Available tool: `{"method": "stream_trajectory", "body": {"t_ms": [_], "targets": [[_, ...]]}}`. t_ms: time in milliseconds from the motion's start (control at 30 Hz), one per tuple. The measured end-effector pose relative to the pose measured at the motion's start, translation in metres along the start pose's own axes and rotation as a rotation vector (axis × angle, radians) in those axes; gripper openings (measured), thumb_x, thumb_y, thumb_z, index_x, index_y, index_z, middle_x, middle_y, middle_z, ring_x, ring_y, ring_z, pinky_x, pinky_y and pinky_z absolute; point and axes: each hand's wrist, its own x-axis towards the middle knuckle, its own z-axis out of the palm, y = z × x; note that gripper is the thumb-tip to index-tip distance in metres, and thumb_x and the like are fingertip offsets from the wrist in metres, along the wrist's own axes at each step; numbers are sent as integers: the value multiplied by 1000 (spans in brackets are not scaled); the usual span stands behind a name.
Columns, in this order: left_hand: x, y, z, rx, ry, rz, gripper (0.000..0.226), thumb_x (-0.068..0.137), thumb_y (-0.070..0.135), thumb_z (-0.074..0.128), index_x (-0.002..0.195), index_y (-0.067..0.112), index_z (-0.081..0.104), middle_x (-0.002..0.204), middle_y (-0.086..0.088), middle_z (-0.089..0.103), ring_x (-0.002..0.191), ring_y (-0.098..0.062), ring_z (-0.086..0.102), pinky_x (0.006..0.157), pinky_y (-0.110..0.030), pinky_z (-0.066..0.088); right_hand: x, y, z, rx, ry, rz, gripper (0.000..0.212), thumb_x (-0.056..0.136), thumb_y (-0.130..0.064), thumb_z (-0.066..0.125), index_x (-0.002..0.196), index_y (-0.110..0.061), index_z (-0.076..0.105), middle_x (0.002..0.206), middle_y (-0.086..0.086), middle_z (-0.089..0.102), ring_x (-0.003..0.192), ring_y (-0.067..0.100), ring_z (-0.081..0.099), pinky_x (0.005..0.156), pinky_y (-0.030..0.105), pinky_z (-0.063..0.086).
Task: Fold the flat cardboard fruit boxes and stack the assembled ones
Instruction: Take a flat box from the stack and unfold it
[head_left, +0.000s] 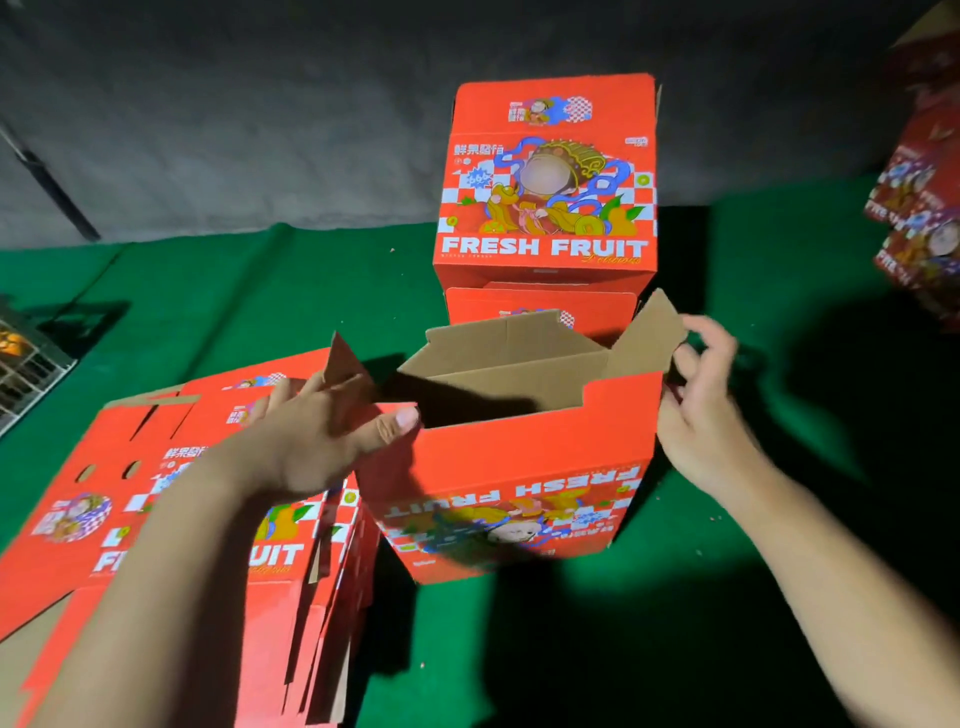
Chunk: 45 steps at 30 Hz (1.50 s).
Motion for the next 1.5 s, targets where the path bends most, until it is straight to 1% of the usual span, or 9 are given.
{"method": "stream_trajectory", "body": {"t_ms": [233,467,667,767,900,1033,1133,1367,1500], "targets": [[3,2,68,-73,471,-121,79,87,44,75,155,20,41,139,-25,47,114,-47,45,97,-49,35,-17,0,9,-47,0,265,39,92,-73,50,105,-37,57,95,-14,66,86,1,61,71,21,47],[8,7,81,38,632,206,89,88,48,75,160,16,32,163,-11,30,131,-41,42,111,-51,33,-10,-28,28,-577,-58,124,105,83,-13,70,159,-46,6,170,-3,-9,154,35,8,114,57,30],[9,4,89,56,609,272,80,94,50,62,161,22,30,165,-8,28,126,-40,42,108,-54,37,-14,-44,56,-704,-165,-489,65,73,-5,82,132,-26,66,131,2,54,109,30,48,86,50,50],[6,1,90,42,575,330,72,99,42,63,161,22,32,167,-7,25,126,-39,41,111,-53,35,7,-40,58,-634,-426,-176,90,85,-35,68,162,-35,20,172,-4,3,155,24,16,123,46,26],[3,0,84,-72,294,536,50,102,54,47,146,31,53,157,18,39,134,-16,43,115,-42,35,20,-30,66,-804,-625,163,97,86,-79,35,155,-46,-25,154,-16,-49,148,15,-39,125,48,-4],[10,-4,83,-283,146,341,49,98,64,42,143,43,43,123,25,51,126,-8,46,110,-35,37,5,-42,68,-747,-83,-139,74,86,-48,57,155,-30,40,172,3,11,152,33,19,122,53,22],[25,7,85,-225,216,261,55,103,54,37,155,38,38,123,12,56,118,-23,49,103,-40,38,-6,-38,60,-639,317,-53,80,77,-36,65,153,-26,41,167,5,24,147,35,27,116,53,27],[56,27,101,4,306,-19,70,97,72,33,159,53,6,158,-11,18,137,-38,28,112,-53,25,-23,-24,49,-378,251,-1,84,87,-17,67,160,-20,26,162,10,30,140,35,39,122,34,25],[55,25,98,-411,356,97,62,98,70,33,154,46,20,147,1,49,134,-28,43,113,-49,28,-29,-25,42,-582,12,-70,31,97,-42,47,115,-25,66,95,-4,72,91,30,69,73,37,51]]}}
